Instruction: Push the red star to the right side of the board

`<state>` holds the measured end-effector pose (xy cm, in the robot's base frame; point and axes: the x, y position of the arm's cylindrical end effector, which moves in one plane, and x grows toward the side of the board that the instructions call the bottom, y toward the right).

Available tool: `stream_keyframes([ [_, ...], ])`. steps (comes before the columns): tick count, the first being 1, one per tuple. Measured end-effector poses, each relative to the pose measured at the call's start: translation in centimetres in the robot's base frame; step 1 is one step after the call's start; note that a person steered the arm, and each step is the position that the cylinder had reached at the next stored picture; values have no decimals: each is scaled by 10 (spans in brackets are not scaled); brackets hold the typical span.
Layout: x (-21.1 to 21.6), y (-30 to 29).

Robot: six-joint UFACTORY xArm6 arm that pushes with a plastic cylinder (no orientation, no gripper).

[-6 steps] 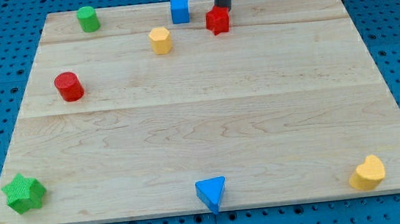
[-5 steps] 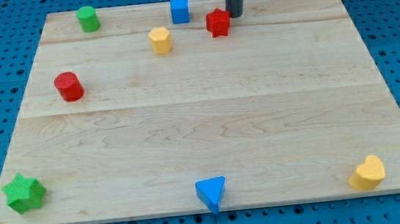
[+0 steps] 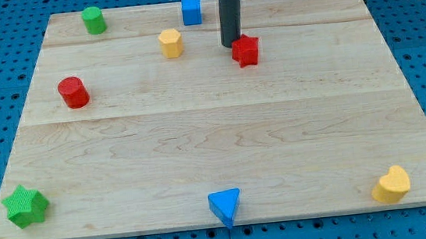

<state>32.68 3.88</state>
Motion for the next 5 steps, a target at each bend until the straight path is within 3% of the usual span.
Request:
stream_keyframes([
  [1, 29, 10],
  [3, 28, 78],
  [5, 25, 25],
])
